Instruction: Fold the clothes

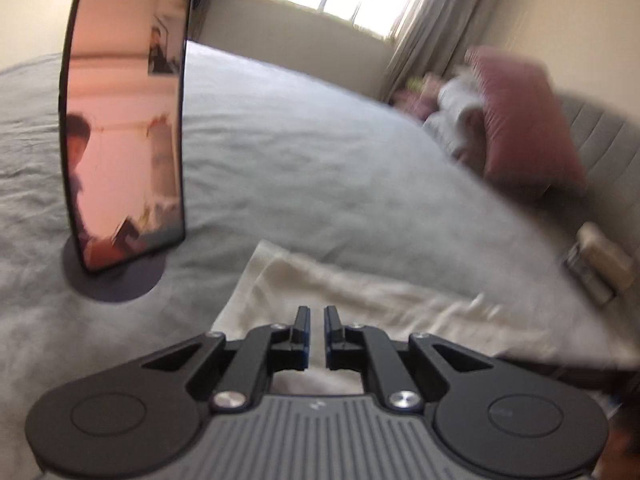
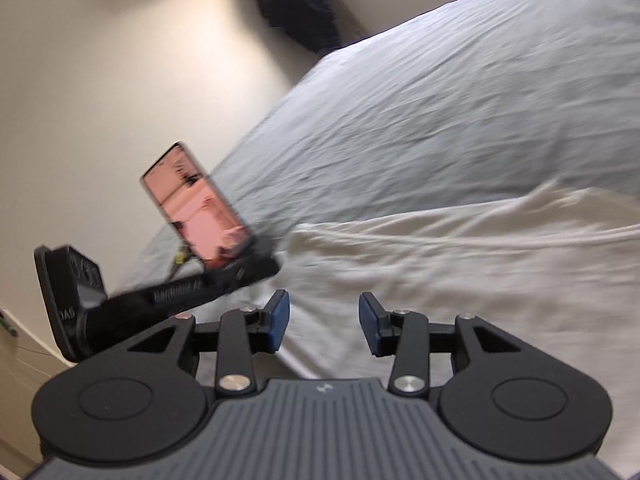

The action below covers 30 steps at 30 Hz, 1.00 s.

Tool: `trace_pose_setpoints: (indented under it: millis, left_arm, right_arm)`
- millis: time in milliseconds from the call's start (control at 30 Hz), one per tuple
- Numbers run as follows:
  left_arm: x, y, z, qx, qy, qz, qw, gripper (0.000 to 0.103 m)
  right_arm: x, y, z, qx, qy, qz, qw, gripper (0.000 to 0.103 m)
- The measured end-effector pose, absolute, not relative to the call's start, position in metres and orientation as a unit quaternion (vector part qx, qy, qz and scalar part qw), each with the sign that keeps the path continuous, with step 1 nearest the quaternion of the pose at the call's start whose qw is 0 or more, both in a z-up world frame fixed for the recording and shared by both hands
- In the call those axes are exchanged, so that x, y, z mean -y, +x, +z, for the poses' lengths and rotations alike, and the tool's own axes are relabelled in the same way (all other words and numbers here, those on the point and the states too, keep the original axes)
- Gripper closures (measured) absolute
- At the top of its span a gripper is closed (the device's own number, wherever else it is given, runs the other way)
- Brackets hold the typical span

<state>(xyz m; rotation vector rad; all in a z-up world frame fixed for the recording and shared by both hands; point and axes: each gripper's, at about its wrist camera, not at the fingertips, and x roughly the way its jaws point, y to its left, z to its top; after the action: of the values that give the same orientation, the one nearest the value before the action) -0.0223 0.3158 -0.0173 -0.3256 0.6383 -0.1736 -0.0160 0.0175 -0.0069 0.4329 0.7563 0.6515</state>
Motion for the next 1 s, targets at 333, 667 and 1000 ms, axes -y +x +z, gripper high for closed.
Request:
trace_pose_setpoints:
  millis: [333, 667, 1000]
  left_arm:
    - [-0.329, -0.045, -0.017, -0.317, -0.120, 0.034, 0.940, 0.095]
    - [-0.230, -0.067, -0.007, -0.282, -0.002, -0.113, 0.953, 0.055]
    - [-0.138, -0.087, -0.019, -0.264, 0.081, -0.275, 0.921, 0.032]
  right_arm:
    - [0.076, -0.014, -0.011, -0.391, 0.179, 0.236, 0.872, 0.060]
    - [0.140, -0.014, -0.030, -0.429, 0.223, 0.204, 0.852, 0.057]
    - [0.168, -0.023, -0.040, -0.482, 0.290, 0.258, 0.786, 0.056]
